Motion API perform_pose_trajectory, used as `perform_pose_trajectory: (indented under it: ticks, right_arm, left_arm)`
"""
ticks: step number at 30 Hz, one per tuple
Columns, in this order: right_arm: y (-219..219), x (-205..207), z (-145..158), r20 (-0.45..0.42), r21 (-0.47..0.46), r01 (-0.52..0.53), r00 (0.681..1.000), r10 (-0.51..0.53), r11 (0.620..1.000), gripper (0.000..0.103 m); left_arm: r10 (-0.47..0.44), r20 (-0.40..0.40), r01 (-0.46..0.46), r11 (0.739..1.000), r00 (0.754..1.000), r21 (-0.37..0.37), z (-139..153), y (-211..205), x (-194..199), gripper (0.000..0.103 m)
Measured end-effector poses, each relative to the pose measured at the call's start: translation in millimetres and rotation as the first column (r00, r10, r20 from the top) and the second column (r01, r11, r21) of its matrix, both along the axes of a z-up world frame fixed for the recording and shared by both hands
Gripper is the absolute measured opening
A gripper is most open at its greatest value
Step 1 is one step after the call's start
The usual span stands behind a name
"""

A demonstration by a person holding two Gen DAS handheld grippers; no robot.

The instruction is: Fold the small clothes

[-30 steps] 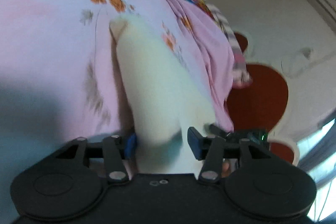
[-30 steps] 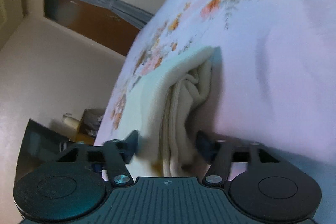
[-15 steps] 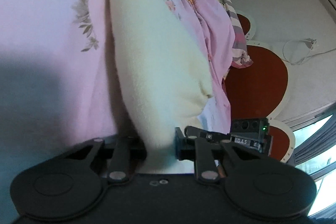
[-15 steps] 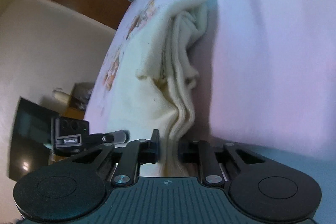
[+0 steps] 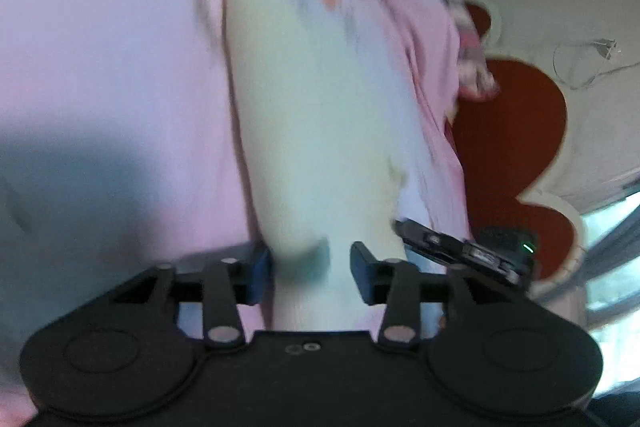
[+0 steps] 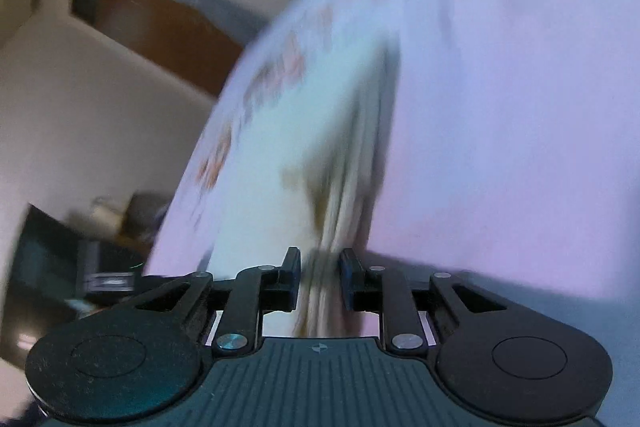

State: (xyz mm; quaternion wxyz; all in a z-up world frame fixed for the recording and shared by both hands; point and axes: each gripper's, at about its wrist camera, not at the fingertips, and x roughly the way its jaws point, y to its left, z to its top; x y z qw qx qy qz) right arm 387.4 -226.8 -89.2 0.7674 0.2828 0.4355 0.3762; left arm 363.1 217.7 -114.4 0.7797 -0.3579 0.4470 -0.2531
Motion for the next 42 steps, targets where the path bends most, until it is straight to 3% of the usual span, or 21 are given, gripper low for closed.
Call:
perform_pose_trajectory:
  ticks: [2,3,5,9,11,14,16,20,21,22,23,24,26,27,30,32,33,36,38,40,42]
  right_arm:
    - [-0.3,15.9,14.8,0.075,-0.029,0.055,0.996,-0.053,0.998,0.021]
    - [4.6,26.8,19.1,0.085,-0.035,0.067,0.994,-0.064,0.997,0.021]
    - [21.9,51.2,25.8,0.115,-0.091,0.075,0.991,-0.064,0.993,0.021]
    - [64.1,78.2,19.8,0.209,-0.204,0.064,0.978,-0.020,0.977,0.021]
    - [80.9,90.6,2.2,0.188,-0.276,0.047,0.982,0.006,0.960,0.021]
    - [84.3,86.8,-0.9,0.223,-0.303,0.043,0.974,0.027,0.952,0.021]
    - [74.4,77.3,5.7,0.245,-0.300,0.050,0.969,0.026,0.953,0.021]
    - [66.9,32.5,39.3,0.326,-0.325,0.083,0.945,0.029,0.942,0.022]
    - [61.6,15.7,48.7,0.340,-0.330,0.098,0.940,0.022,0.939,0.041]
    - [56.8,-1.7,57.5,0.353,-0.338,0.124,0.935,0.004,0.933,0.097]
    - [49.8,-23.2,67.0,0.389,-0.323,0.174,0.920,-0.037,0.930,0.099]
    - [42.7,-45.9,74.0,0.433,-0.290,0.219,0.898,-0.076,0.932,0.103]
    - [33.7,-87.3,84.1,0.477,-0.284,0.265,0.873,-0.104,0.921,0.103]
    - [30.6,-103.7,87.7,0.476,-0.292,0.270,0.873,-0.105,0.918,0.103]
    - [20.4,-158.9,102.8,0.498,-0.260,0.262,0.861,-0.103,0.929,0.103]
    - [16.3,-203.7,115.5,0.555,-0.246,0.269,0.827,-0.092,0.931,0.103]
    - [14.6,-224.7,119.1,0.587,-0.237,0.266,0.806,-0.081,0.935,0.103]
    - [11.0,-275.6,126.0,0.662,-0.237,0.302,0.746,-0.074,0.924,0.103]
    - [10.5,-300.7,129.9,0.695,-0.264,0.369,0.713,-0.089,0.891,0.103]
    - [11.0,-316.9,131.6,0.712,-0.270,0.410,0.694,-0.106,0.871,0.103]
    - [8.9,-329.1,133.2,0.718,-0.248,0.410,0.686,-0.117,0.878,0.103]
  left_arm:
    - [0.100,0.091,-0.102,0.995,0.991,0.019,15.9,6.2,7.4,0.046]
    - [0.144,0.136,-0.154,0.985,0.980,0.072,24.1,3.3,15.6,0.046]
    - [0.171,0.193,-0.197,0.972,0.966,0.129,31.4,-8.1,34.9,0.046]
    - [0.149,0.197,-0.194,0.952,0.969,0.237,22.5,-37.1,64.5,0.046]
    - [0.144,0.212,-0.205,0.930,0.967,0.304,18.5,-52.3,67.8,0.046]
    - [0.119,0.252,-0.213,0.894,0.961,0.393,29.5,-61.6,58.8,0.047]
    - [0.097,0.279,-0.229,0.840,0.955,0.492,32.5,-62.8,39.8,0.051]
    - [0.122,0.308,-0.292,0.745,0.944,0.600,50.8,-80.9,2.0,0.057]
    - [0.127,0.314,-0.305,0.720,0.941,0.624,57.6,-88.5,-13.5,0.059]
    - [0.128,0.329,-0.320,0.699,0.936,0.639,62.7,-96.4,-27.9,0.064]
    - [0.121,0.357,-0.339,0.679,0.926,0.651,68.1,-105.7,-47.2,0.068]
    - [0.102,0.385,-0.347,0.676,0.917,0.650,72.5,-115.0,-68.1,0.074]
    - [0.076,0.366,-0.315,0.685,0.928,0.657,75.6,-131.3,-103.9,0.075]
    - [0.091,0.362,-0.319,0.695,0.928,0.645,77.7,-137.5,-123.2,0.075]
    - [0.130,0.432,-0.360,0.782,0.893,0.509,97.5,-150.9,-187.7,0.076]
    - [0.107,0.502,-0.384,0.783,0.858,0.489,112.8,-165.5,-226.2,0.076]
    - [0.081,0.534,-0.394,0.768,0.842,0.505,120.4,-174.4,-244.4,0.076]
    - [0.060,0.606,-0.477,0.681,0.793,0.555,136.8,-195.0,-287.9,0.076]
    - [0.102,0.598,-0.509,0.649,0.795,0.566,141.6,-199.3,-303.2,0.076]
    - [0.126,0.579,-0.515,0.632,0.805,0.579,143.7,-202.1,-314.7,0.076]
    - [0.144,0.601,-0.562,0.569,0.786,0.600,146.7,-208.0,-329.3,0.076]
